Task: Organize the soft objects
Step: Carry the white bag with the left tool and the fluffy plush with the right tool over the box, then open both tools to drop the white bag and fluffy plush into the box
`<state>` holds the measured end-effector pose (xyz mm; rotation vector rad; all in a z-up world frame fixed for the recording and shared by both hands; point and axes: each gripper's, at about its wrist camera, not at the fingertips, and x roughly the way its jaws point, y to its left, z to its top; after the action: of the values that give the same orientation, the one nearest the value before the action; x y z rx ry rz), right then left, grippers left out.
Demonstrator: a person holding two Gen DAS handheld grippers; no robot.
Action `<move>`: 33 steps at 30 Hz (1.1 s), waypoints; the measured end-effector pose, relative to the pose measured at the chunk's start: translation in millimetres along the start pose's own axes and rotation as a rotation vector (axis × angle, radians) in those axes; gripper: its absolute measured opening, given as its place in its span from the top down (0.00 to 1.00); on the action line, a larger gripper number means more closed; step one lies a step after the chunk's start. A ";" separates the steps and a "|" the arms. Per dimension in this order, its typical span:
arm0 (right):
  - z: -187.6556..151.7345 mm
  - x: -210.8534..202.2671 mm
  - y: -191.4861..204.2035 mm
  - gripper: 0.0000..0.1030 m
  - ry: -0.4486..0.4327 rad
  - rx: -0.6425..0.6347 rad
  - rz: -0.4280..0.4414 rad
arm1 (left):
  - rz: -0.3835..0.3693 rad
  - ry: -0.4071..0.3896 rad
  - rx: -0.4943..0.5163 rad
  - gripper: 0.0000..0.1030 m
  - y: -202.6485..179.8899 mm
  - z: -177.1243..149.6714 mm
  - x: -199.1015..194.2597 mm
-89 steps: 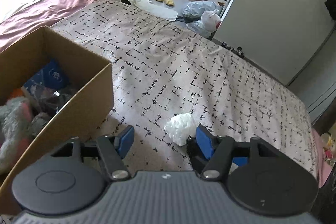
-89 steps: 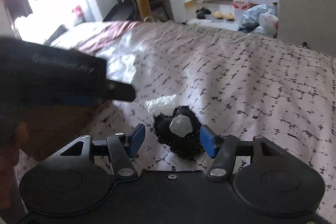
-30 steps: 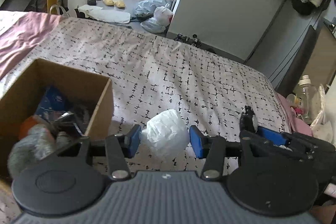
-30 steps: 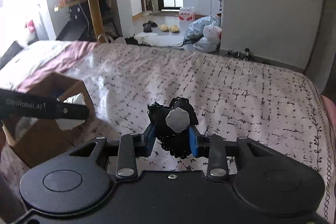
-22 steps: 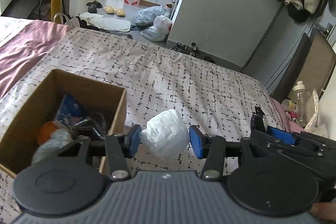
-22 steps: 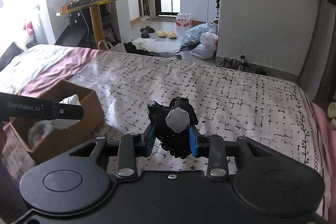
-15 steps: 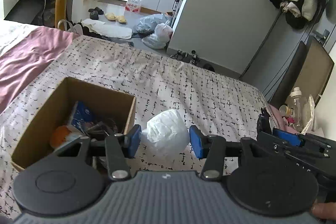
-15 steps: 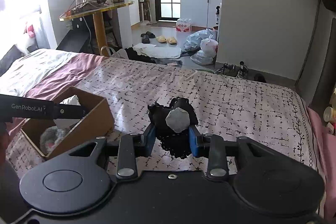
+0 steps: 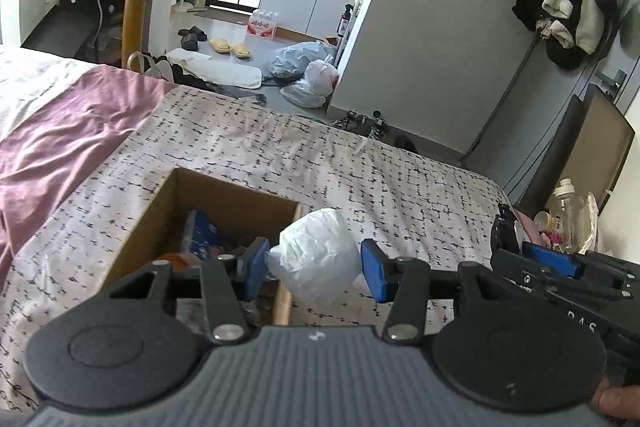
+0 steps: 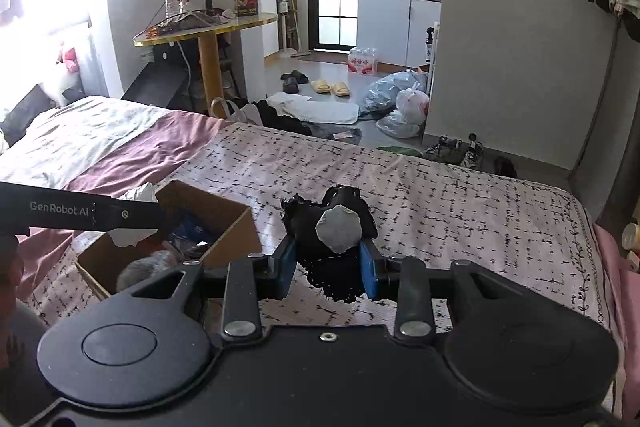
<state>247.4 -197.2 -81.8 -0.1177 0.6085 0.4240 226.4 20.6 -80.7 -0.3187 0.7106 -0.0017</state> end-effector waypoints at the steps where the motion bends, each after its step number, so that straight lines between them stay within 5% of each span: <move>1: 1.6 1.0 3.5 0.68 0.000 -0.001 0.002 | 0.002 -0.001 -0.001 0.53 3.2 1.1 -1.3; 13: 16.5 11.7 41.9 0.68 -0.013 -0.025 0.038 | 0.014 -0.024 -0.019 0.52 40.8 13.3 -16.4; 33: 17.9 56.8 89.7 0.68 0.044 -0.050 0.131 | 0.052 0.060 -0.087 0.52 97.1 7.4 22.9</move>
<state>261.2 -91.8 -98.5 -0.1351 0.6511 0.5650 238.2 112.7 -118.2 -0.3848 0.7795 0.0696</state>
